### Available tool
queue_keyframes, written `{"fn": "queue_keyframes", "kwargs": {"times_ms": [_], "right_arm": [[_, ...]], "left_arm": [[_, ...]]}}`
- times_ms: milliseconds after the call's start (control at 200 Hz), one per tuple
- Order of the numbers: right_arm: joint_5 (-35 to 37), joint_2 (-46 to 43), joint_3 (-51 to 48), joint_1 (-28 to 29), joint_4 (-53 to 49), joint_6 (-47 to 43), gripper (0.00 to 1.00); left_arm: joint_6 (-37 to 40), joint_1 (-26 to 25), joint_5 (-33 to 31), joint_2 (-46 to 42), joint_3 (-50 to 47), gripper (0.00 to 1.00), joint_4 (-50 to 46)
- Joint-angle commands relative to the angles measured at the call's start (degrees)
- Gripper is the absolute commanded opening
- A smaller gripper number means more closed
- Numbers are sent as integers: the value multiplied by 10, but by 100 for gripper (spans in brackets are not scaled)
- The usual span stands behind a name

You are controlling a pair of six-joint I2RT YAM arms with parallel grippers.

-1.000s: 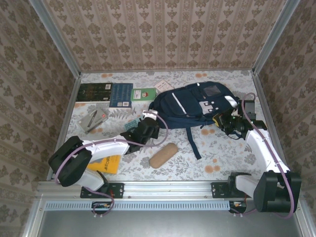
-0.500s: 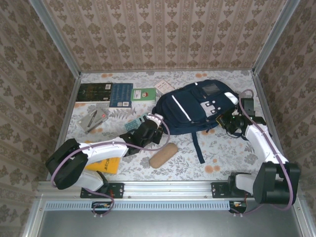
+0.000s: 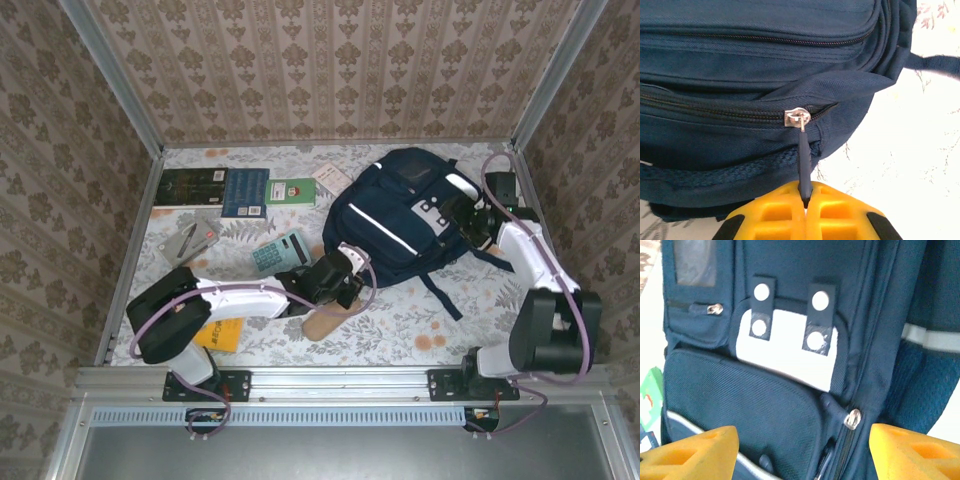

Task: Pack the student bag

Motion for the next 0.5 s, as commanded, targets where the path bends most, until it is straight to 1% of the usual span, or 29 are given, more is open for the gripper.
{"fn": "queue_keyframes", "kwargs": {"times_ms": [0,80,215,285,395,495], "right_arm": [[-3,-85,-48,26,-43,36,69],[-13,-133,-96,58,-41,73,69],[-14,-195,-183,148,-22,172,67],[-19,-214,-234,182,36,234,63],[-24,-214,-291,219,122,315,57],[-21,-185,-284,236,138,329,57]], "left_arm": [[-11,-5,54,20,33,0,-6],[-11,-4,69,35,44,0,-16],[-10,-4,85,52,55,0,-30],[-12,-5,90,56,58,0,-34],[-10,-5,97,63,64,0,-42],[-10,-5,102,71,72,0,-51]]}}
